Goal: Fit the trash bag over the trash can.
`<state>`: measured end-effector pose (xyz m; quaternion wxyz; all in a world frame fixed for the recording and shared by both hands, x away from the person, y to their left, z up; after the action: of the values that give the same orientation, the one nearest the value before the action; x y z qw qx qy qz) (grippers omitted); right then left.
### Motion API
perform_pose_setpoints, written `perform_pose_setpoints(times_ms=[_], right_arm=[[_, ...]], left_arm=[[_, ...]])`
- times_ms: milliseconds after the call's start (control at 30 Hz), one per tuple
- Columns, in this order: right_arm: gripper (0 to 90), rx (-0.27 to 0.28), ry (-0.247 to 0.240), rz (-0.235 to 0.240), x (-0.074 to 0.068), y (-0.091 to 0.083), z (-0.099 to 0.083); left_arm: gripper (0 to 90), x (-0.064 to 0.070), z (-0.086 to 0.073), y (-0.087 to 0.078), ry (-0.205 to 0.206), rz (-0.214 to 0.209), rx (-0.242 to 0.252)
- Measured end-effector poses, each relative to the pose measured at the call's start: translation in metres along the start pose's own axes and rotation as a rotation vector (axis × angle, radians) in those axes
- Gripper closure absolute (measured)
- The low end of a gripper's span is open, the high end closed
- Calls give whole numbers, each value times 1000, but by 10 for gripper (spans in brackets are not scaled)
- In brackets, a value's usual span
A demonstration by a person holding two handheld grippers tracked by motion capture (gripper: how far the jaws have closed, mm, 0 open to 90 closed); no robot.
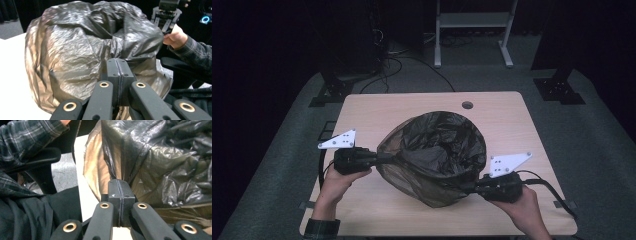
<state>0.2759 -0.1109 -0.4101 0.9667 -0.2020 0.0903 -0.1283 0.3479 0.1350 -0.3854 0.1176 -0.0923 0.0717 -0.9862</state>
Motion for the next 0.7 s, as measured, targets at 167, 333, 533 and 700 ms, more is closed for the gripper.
perform_pose_setpoints(times_ms=[167,333,533,700], right_arm=[[717,58,1,18,-2,-9,11],[682,158,-1,9,0,-34,31],[579,199,-20,-102,26,-53,53],[508,207,-5,-192,61,-57,68]], left_arm=[[835,0,8,-4,7,10,40],[612,2,20,-11,27,22,81],[325,3,33,-19,48,46,127],[262,4,40,-19,73,53,142]])
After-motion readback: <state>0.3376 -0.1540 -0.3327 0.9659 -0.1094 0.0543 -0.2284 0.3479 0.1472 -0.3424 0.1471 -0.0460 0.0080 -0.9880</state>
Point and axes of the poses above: each handheld gripper's, and its own axes: y roughly forward along the jaws, z roughly out of its top, x roughly to its right, the point moved 10 cm from there along y, roughly forward along the jaws, and after that the axes turned 7 degrees about x, right-handed, at the moved point
